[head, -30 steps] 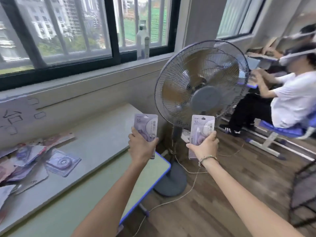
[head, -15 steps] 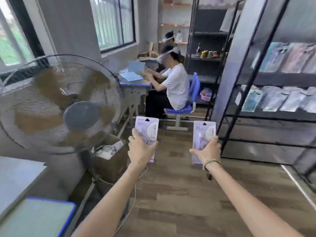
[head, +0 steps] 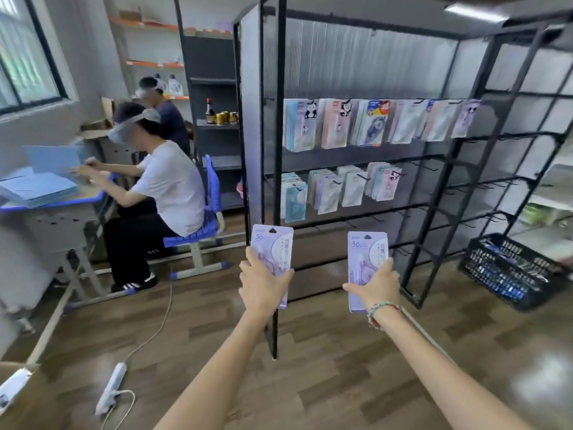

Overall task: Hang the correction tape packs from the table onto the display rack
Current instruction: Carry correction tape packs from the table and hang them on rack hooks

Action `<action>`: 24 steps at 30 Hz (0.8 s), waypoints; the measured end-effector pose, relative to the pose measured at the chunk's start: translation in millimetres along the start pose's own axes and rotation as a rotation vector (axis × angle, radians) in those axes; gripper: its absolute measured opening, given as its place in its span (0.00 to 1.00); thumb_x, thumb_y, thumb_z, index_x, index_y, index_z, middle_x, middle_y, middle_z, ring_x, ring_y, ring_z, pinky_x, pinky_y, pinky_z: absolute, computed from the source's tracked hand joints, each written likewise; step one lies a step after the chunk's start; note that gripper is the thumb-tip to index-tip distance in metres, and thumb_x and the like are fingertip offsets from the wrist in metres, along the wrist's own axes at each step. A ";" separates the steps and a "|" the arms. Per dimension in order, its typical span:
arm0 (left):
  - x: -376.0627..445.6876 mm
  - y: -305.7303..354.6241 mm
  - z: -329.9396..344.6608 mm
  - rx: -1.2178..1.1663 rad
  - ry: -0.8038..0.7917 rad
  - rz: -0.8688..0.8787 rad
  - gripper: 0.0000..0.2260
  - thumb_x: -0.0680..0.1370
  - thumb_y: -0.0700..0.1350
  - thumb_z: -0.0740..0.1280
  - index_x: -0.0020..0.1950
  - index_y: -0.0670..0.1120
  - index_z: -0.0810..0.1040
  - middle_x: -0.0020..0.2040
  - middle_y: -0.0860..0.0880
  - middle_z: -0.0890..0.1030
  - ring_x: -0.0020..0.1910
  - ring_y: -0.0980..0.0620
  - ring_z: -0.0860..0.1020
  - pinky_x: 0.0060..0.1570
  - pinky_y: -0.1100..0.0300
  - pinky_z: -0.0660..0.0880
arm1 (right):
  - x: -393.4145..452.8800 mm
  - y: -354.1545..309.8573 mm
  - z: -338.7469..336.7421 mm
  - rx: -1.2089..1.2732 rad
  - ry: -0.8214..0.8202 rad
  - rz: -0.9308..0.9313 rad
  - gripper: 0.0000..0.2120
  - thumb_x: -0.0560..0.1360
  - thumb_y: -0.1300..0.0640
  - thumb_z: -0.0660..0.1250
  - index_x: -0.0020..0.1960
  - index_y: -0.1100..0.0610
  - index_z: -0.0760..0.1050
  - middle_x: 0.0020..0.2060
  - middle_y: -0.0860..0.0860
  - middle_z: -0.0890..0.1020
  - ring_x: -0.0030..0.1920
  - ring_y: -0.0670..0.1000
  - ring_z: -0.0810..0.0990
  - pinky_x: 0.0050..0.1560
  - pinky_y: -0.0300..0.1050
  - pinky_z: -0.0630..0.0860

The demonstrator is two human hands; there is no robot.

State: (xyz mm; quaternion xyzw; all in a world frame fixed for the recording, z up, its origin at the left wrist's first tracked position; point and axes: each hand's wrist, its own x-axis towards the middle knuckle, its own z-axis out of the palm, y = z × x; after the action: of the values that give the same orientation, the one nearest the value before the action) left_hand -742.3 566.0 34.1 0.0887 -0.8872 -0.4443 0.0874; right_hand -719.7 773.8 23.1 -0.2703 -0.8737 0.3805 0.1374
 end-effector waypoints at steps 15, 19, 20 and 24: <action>151.1 133.9 192.6 0.133 -0.195 0.246 0.46 0.72 0.59 0.72 0.78 0.45 0.48 0.67 0.42 0.66 0.64 0.41 0.69 0.57 0.45 0.73 | 209.6 47.4 -37.6 0.010 0.158 0.195 0.58 0.64 0.50 0.79 0.77 0.60 0.41 0.67 0.62 0.63 0.66 0.62 0.66 0.59 0.56 0.72; 195.6 166.9 233.5 0.113 -0.213 0.291 0.45 0.72 0.58 0.72 0.77 0.45 0.48 0.69 0.41 0.65 0.66 0.40 0.68 0.59 0.45 0.72 | 263.6 51.2 -41.5 0.013 0.188 0.199 0.59 0.65 0.49 0.79 0.77 0.61 0.40 0.68 0.63 0.62 0.68 0.62 0.65 0.60 0.55 0.70; 202.9 172.4 242.6 0.111 -0.223 0.294 0.45 0.72 0.58 0.72 0.77 0.45 0.48 0.69 0.41 0.64 0.67 0.39 0.67 0.59 0.44 0.72 | 274.6 54.3 -42.7 0.005 0.191 0.212 0.59 0.64 0.49 0.79 0.77 0.61 0.40 0.68 0.64 0.62 0.68 0.63 0.65 0.60 0.55 0.70; 228.4 186.6 280.1 0.115 -0.241 0.303 0.47 0.70 0.59 0.73 0.77 0.45 0.48 0.69 0.41 0.64 0.66 0.40 0.69 0.58 0.43 0.73 | 319.7 62.7 -44.7 -0.004 0.180 0.231 0.59 0.65 0.48 0.79 0.77 0.60 0.39 0.69 0.63 0.61 0.68 0.63 0.65 0.60 0.55 0.70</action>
State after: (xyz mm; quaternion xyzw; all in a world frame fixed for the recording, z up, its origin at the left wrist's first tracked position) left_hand -1044.0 838.8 36.3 -0.0945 -0.9183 -0.3821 0.0412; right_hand -937.6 1020.0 17.8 -0.4023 -0.8216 0.3663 0.1698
